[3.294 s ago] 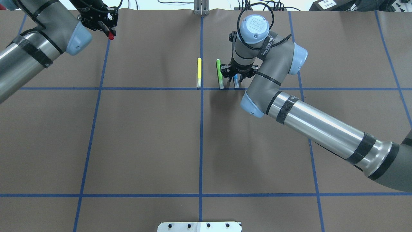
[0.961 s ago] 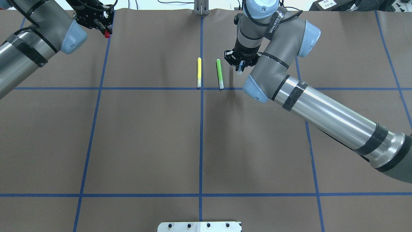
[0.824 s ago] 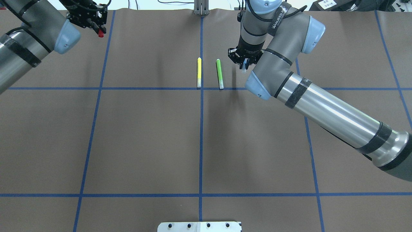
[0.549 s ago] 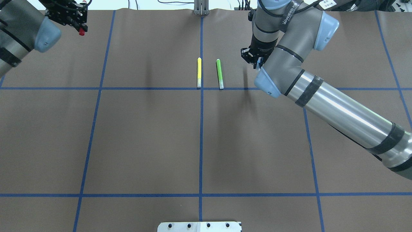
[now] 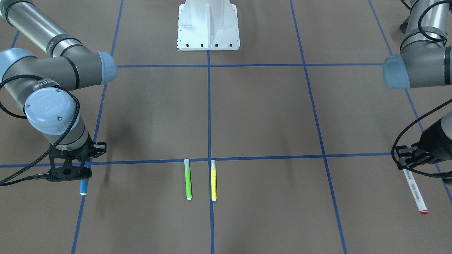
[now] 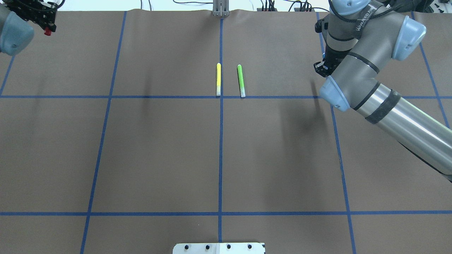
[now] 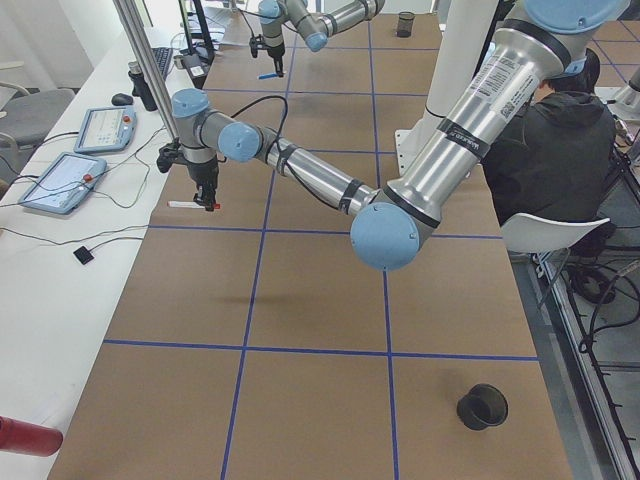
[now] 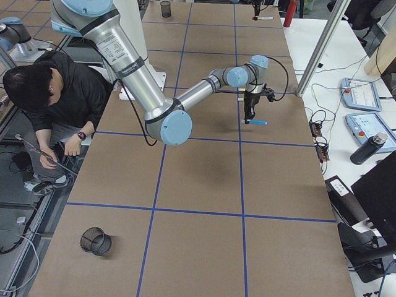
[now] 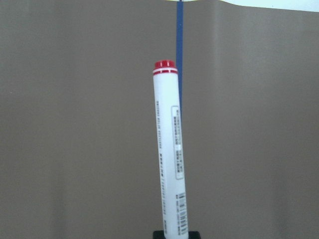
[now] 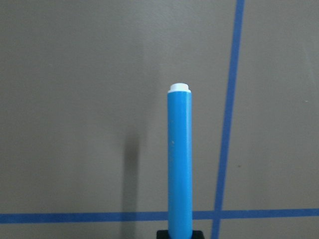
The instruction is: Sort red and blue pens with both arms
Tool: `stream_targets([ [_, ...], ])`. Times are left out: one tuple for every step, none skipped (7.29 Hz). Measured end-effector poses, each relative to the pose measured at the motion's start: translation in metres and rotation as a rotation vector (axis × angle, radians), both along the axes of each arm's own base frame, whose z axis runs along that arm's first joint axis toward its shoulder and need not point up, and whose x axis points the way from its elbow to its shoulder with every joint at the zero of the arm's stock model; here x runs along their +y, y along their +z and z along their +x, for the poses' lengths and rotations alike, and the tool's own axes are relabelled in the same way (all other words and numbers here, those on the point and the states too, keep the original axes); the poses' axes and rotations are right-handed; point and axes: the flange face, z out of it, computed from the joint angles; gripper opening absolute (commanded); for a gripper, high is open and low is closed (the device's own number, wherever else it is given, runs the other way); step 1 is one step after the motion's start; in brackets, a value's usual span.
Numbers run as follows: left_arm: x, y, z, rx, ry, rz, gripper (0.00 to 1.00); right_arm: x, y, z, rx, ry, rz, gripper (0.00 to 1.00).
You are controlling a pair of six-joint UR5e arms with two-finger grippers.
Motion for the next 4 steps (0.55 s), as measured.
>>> stream_targets([
  [0.017,0.003,-0.015,-0.072,0.036,0.006,0.0,0.008,0.024,0.033,0.038,-0.059,0.015,0.0],
  [0.035,0.013,-0.03,-0.121,0.066,-0.001,0.0,0.015,0.053,0.072,0.06,-0.12,0.026,0.0],
  [0.054,0.032,-0.051,-0.15,0.092,-0.013,0.0,0.02,0.083,0.112,0.075,-0.18,0.024,0.0],
  [0.069,0.055,-0.075,-0.169,0.124,-0.017,0.0,0.028,0.109,0.149,0.089,-0.229,0.006,0.0],
])
